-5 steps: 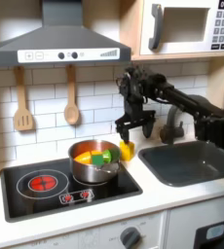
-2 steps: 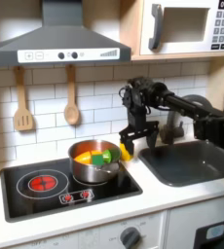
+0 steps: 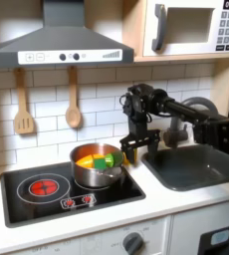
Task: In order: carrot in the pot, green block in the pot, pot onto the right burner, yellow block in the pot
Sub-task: 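Put the yellow block in the pot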
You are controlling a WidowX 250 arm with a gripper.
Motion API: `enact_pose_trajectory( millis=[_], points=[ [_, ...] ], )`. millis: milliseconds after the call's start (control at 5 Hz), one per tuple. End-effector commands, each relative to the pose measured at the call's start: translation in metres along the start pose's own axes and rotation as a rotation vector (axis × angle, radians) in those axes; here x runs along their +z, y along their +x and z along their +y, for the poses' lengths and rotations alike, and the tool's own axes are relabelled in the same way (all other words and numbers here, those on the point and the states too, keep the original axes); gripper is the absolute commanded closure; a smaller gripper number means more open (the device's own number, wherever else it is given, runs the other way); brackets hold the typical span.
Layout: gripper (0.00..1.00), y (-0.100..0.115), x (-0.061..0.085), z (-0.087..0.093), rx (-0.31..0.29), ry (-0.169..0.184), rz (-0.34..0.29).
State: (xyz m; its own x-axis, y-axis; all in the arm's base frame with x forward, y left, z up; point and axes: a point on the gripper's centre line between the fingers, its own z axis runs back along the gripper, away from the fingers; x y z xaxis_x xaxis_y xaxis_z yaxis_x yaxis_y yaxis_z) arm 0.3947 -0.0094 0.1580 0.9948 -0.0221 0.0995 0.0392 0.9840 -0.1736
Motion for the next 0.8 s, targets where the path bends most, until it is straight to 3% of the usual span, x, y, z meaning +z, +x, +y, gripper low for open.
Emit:
enact_pose_trajectory(
  millis=[0,200,600],
  points=[
    [0.00,0.010,-0.012,-0.001,-0.022,0.003,0.019],
    [0.00,0.015,-0.010,-0.004,-0.030,-0.004,0.001],
    [0.00,0.013,-0.021,0.000,-0.025,-0.002,0.037]
  ],
)
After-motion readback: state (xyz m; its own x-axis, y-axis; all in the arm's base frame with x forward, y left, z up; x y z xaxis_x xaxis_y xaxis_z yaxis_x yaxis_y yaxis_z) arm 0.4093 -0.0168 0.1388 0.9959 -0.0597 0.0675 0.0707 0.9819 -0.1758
